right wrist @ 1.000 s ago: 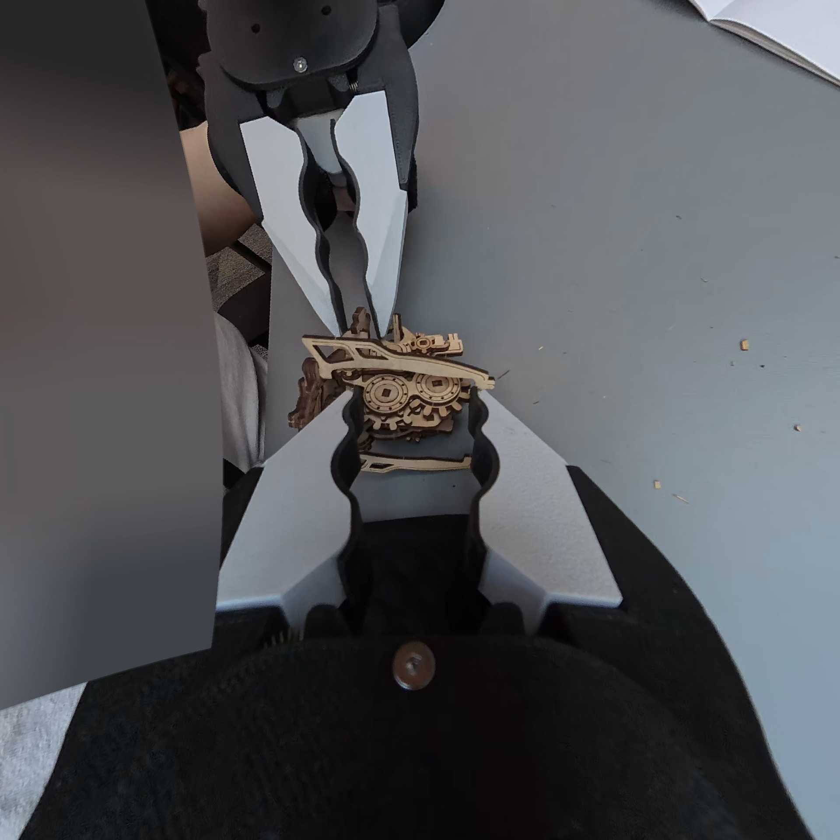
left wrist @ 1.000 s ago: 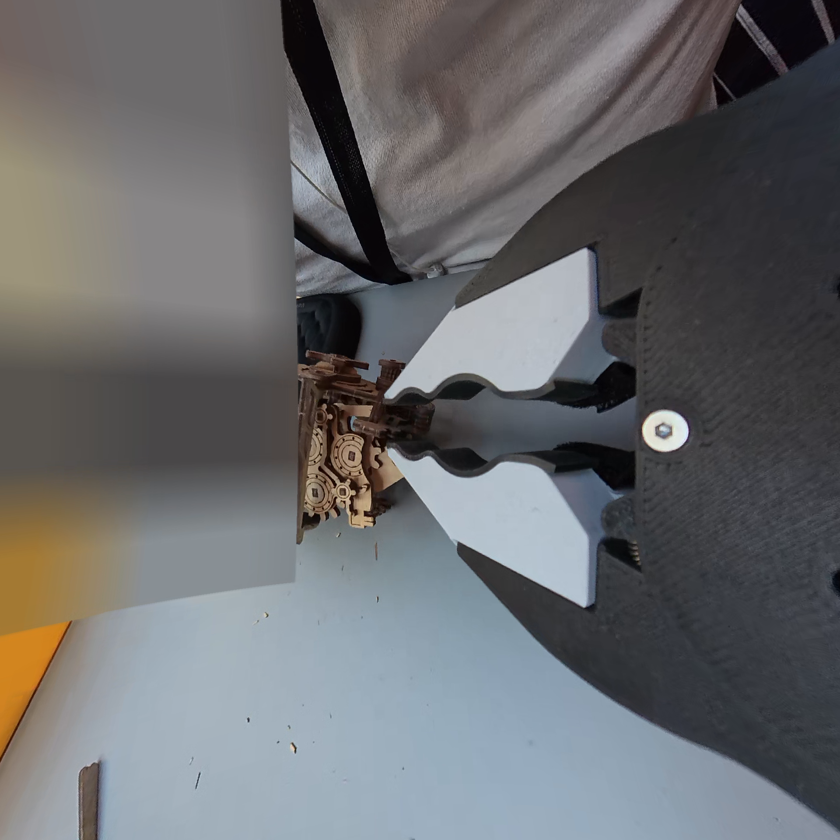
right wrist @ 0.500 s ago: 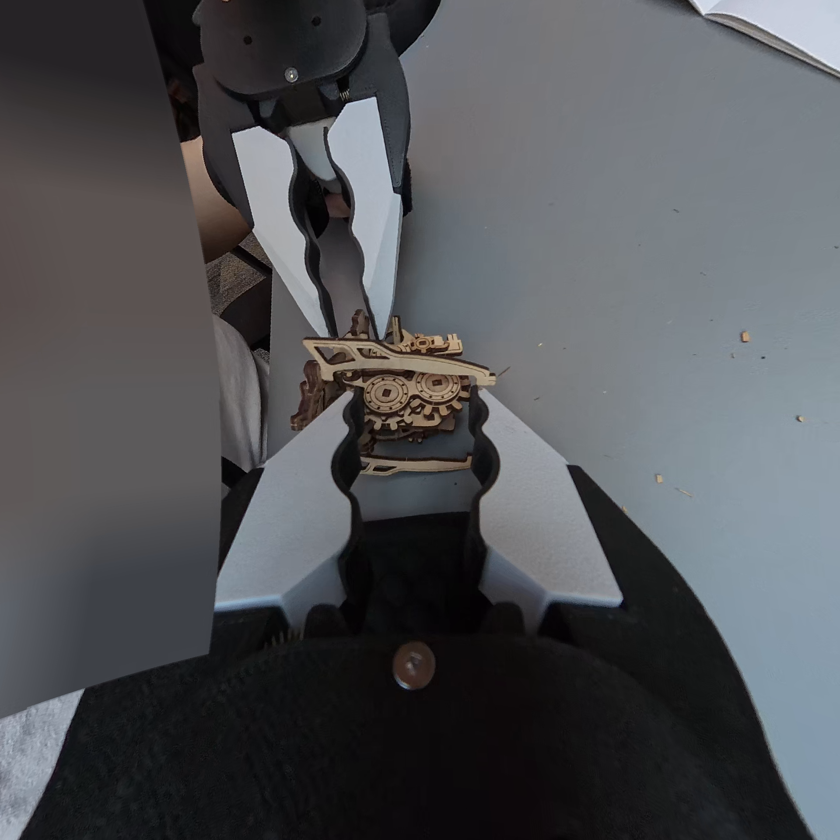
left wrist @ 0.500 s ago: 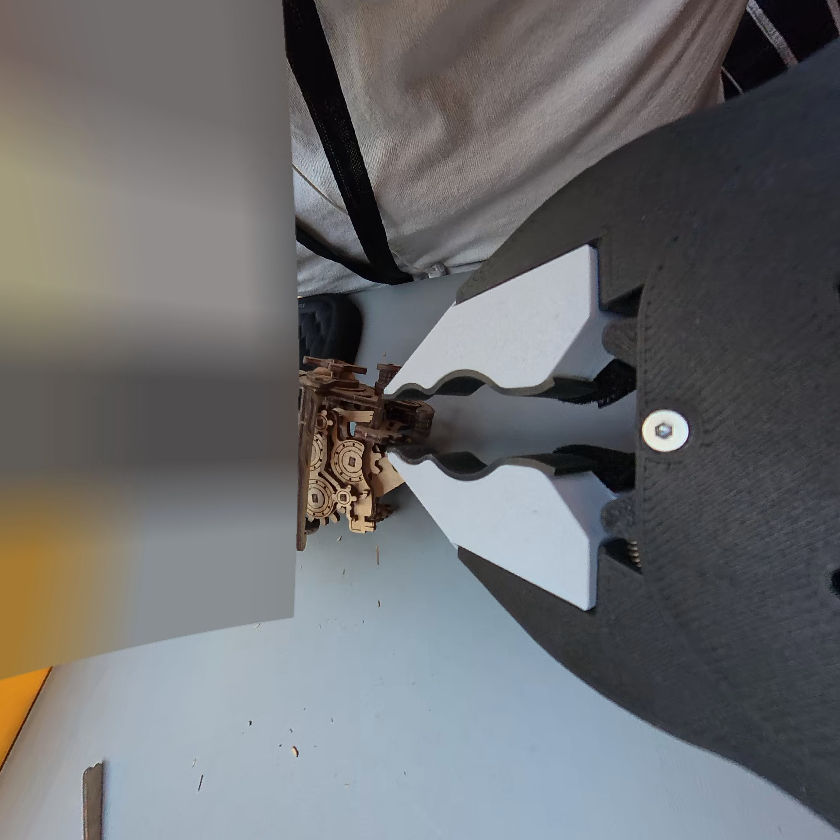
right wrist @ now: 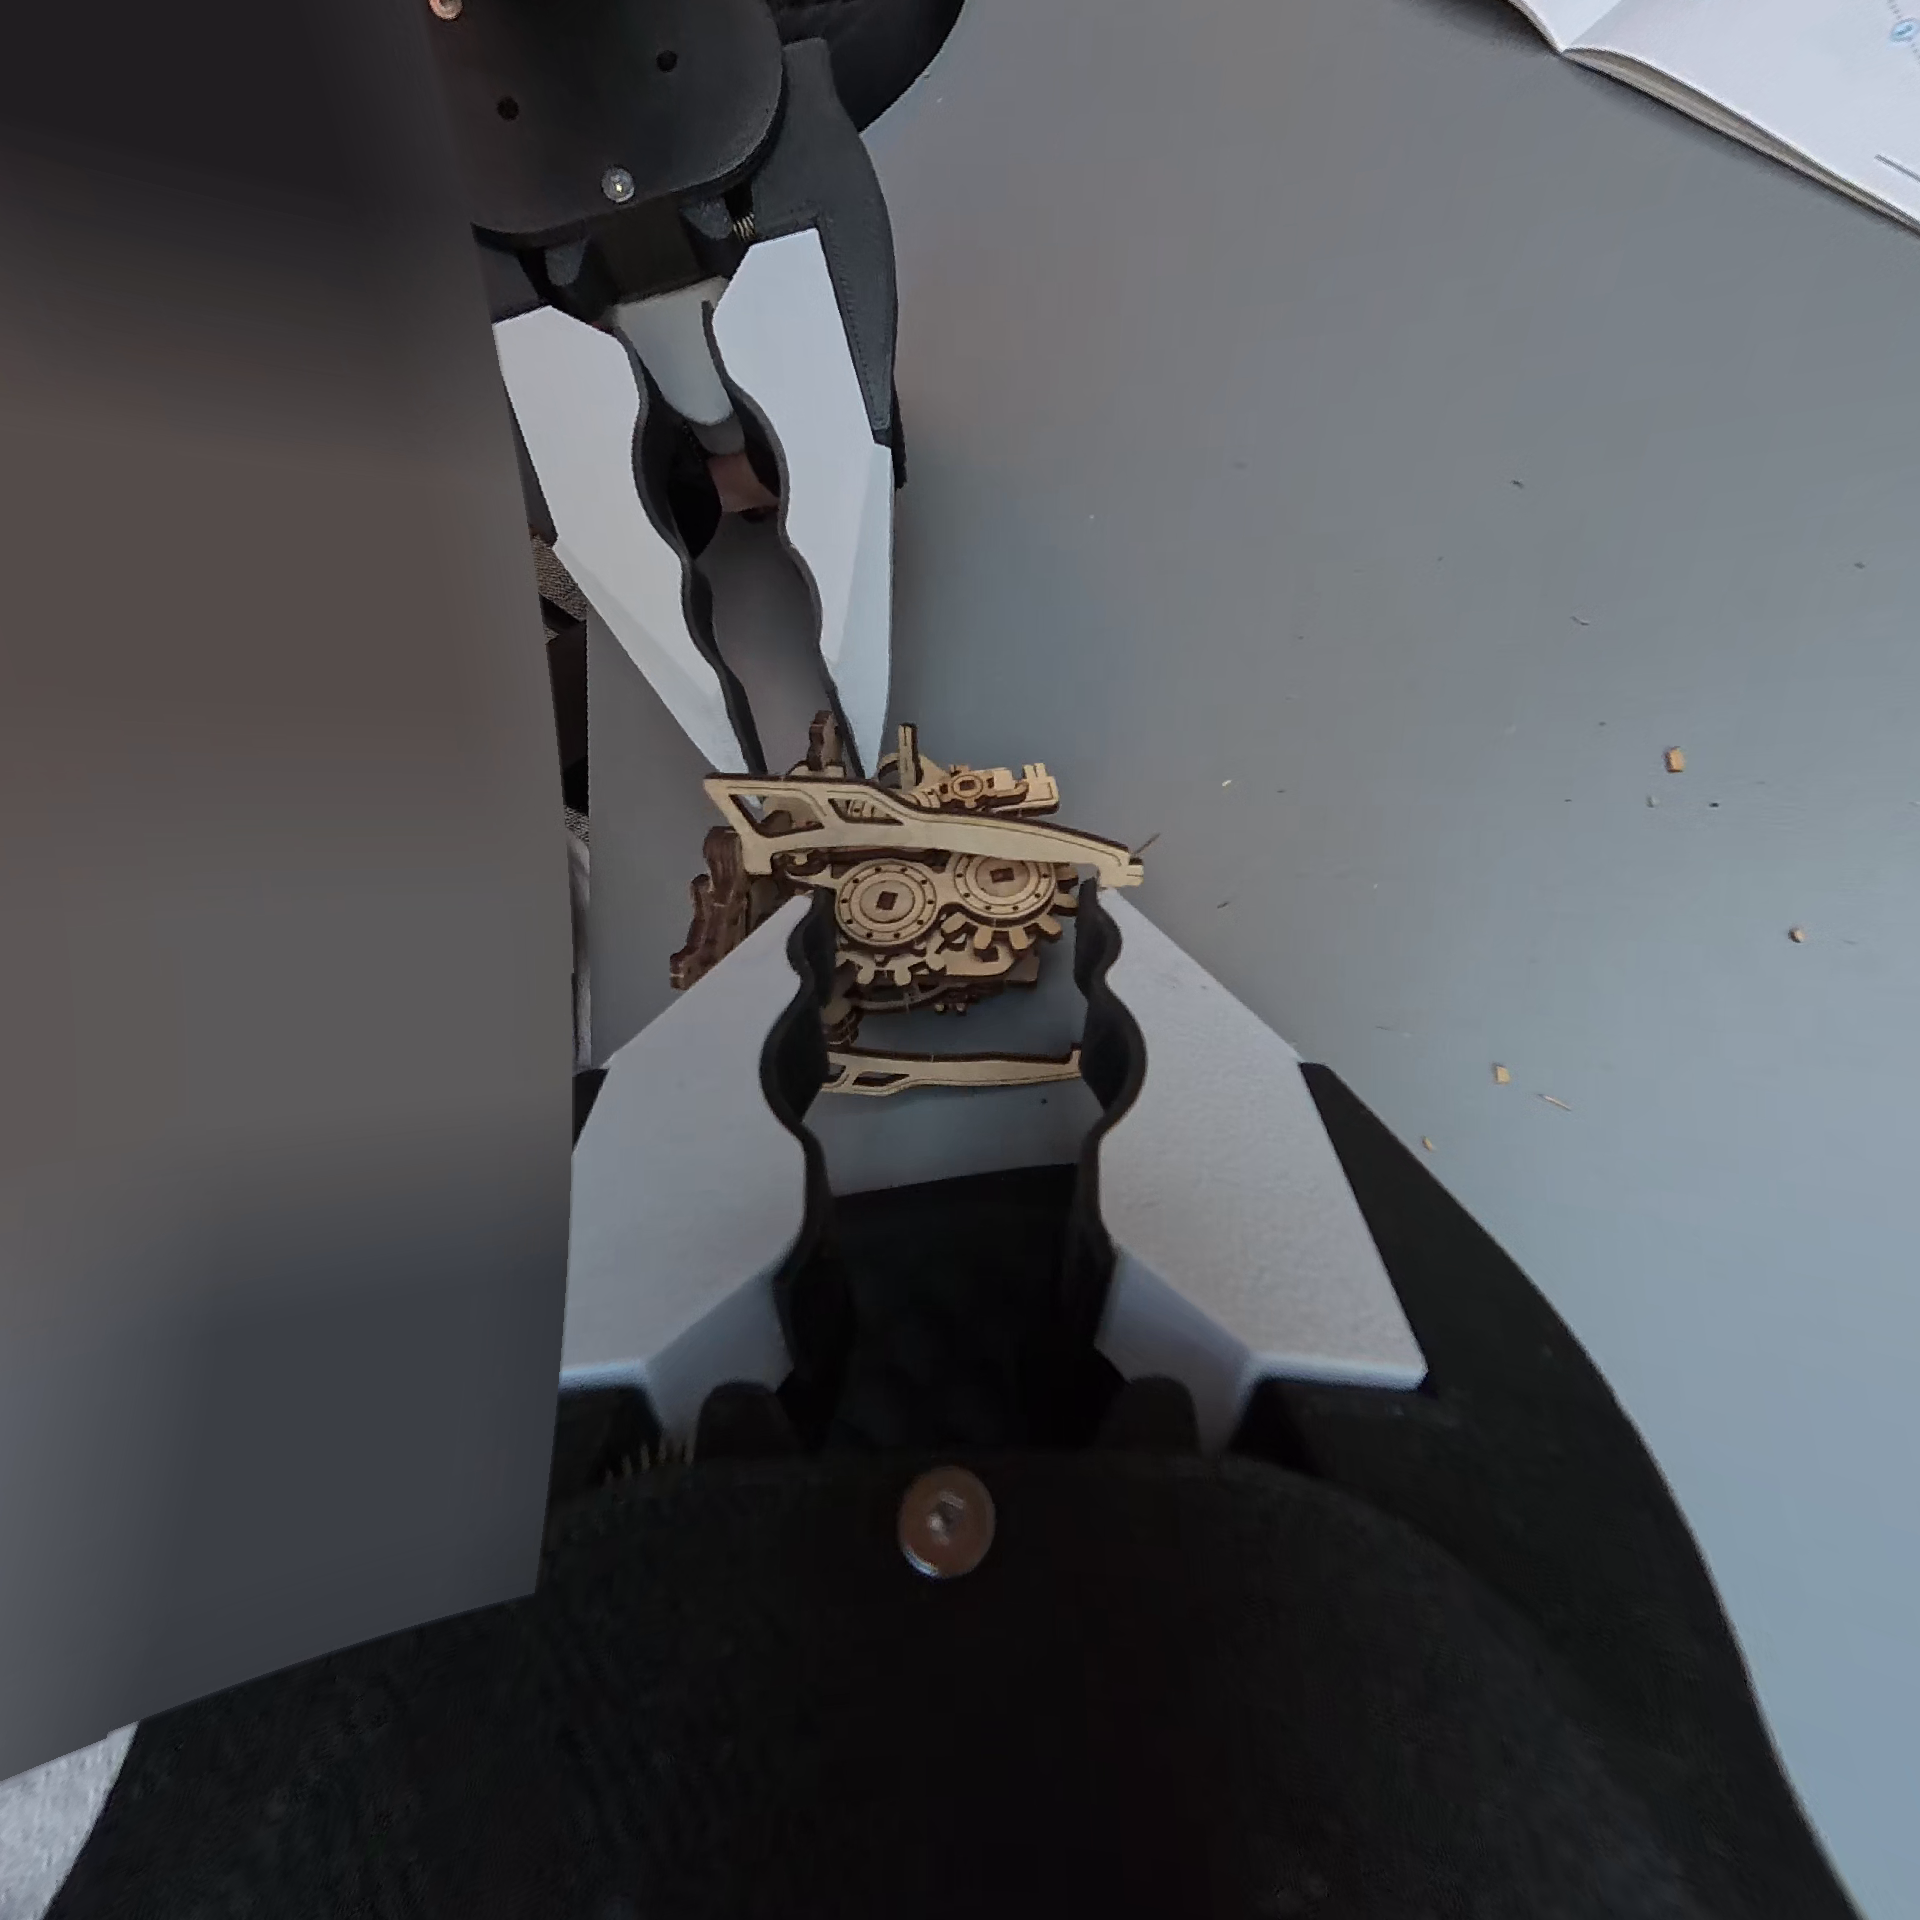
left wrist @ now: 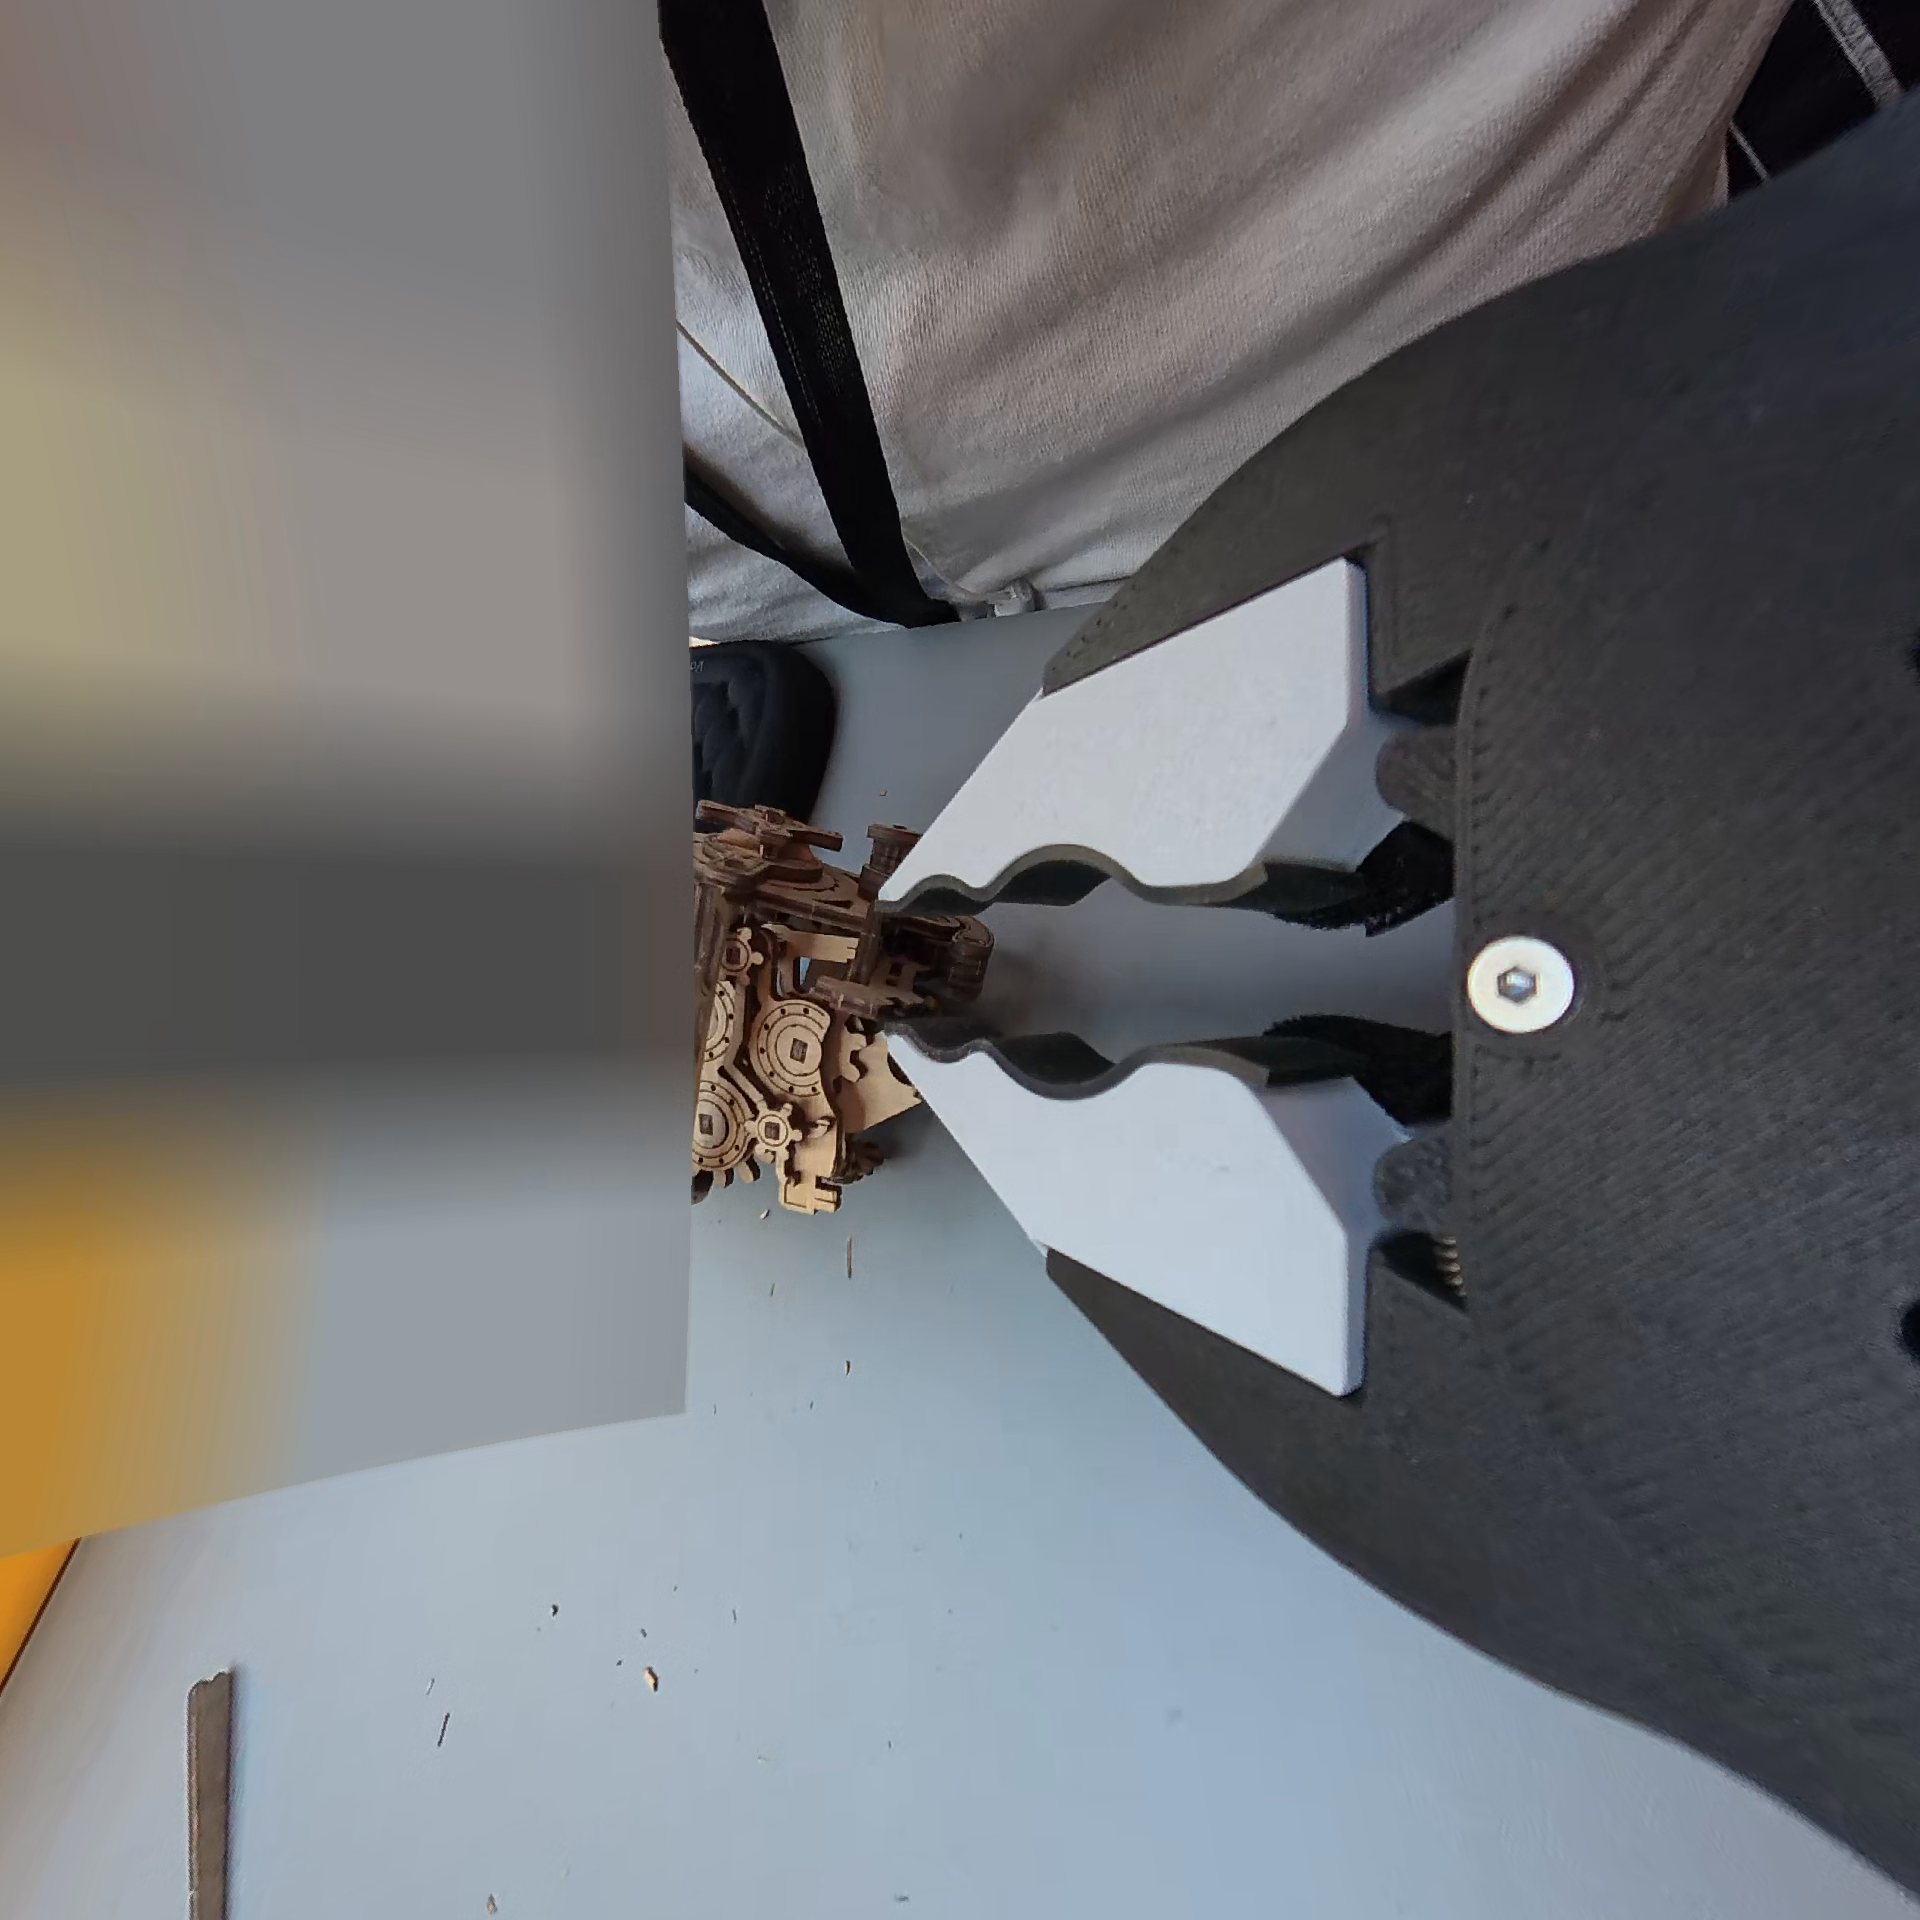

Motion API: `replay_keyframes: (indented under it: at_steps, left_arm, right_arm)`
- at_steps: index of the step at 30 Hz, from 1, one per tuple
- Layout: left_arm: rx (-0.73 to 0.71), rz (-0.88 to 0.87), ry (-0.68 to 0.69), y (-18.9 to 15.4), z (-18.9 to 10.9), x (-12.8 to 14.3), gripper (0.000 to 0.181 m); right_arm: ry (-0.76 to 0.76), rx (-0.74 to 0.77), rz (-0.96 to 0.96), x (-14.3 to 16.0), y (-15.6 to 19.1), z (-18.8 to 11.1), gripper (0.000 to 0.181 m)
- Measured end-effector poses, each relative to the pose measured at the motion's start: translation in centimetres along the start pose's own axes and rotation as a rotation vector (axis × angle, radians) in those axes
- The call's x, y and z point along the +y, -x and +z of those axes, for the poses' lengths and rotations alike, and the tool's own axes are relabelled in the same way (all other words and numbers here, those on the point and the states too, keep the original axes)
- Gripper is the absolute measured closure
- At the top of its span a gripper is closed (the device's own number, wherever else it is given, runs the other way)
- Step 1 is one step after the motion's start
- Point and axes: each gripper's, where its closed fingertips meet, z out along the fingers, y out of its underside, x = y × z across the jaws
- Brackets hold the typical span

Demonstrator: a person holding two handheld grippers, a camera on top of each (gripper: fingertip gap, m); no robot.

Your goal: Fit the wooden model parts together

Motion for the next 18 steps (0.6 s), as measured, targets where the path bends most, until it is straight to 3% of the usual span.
replay_keyframes:
  at_steps: [18]
  left_arm:
    - [-0.024, -0.018, 0.012, 0.15, 0.06, 0.05, 0.164]
  right_arm:
    - [-0.009, 0.044, 0.065, 0.04, -0.05, -0.05, 0.136]
